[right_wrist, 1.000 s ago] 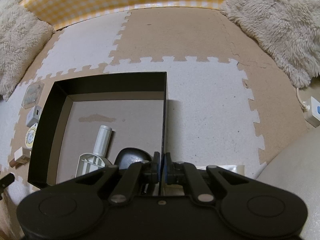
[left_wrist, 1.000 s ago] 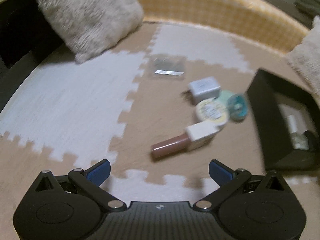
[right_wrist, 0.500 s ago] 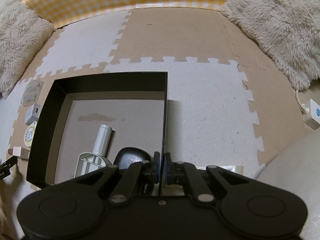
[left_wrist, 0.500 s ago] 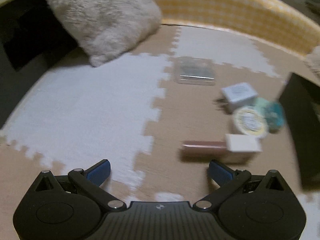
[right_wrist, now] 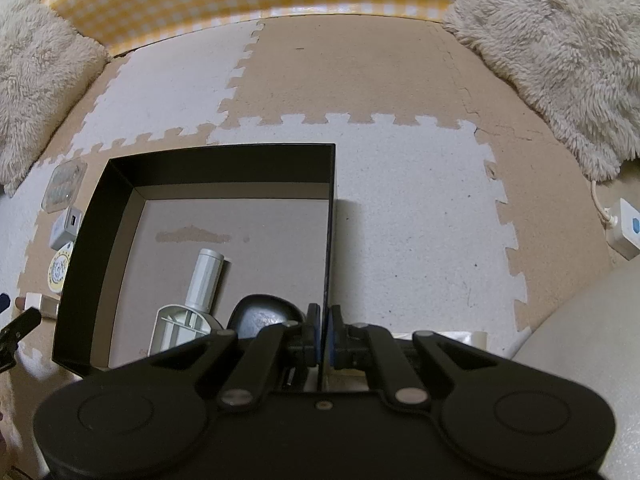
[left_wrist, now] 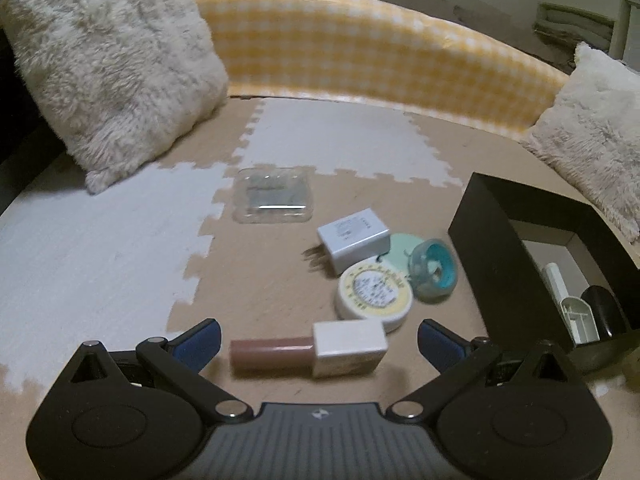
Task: Organize rigid objects
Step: 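Close the left tool around the nail polish bottle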
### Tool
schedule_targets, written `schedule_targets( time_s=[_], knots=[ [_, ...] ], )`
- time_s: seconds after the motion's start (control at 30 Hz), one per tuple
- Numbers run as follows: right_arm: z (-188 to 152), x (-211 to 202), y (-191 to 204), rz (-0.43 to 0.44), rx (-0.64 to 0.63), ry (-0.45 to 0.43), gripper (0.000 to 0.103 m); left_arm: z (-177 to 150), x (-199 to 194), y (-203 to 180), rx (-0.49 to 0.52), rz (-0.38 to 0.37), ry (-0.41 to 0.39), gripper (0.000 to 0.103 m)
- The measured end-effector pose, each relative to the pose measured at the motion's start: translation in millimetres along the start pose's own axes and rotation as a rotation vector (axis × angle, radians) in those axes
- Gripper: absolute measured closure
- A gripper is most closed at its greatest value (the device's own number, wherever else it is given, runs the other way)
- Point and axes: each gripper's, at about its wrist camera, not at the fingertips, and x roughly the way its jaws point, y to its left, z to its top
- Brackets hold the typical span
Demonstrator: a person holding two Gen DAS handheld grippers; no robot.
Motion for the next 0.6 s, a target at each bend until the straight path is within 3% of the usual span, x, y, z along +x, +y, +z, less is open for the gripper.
schedule_targets(
  time_s=[0.23, 0.47, 0.57, 0.6],
  knots=[
    [0, 0, 1, -0.001, 0.0, 0.0, 0.099, 0, 5, 4, -0.003, 0.024, 0.019, 0.018],
    [0, 0, 2, -0.004, -0.005, -0.001, 0.099, 0, 3, 4, -0.005, 0.018, 0.034, 0.019],
    [0, 0, 3, -0.004, -0.007, -0.001, 0.099, 2, -3, 2, -0.006, -0.021, 0.03, 0.049],
    [0, 0, 3, -0.003, -0.006, -0.001, 0.099, 3, -6, -1, -0.007, -0.018, 0.033, 0.05]
  ],
)
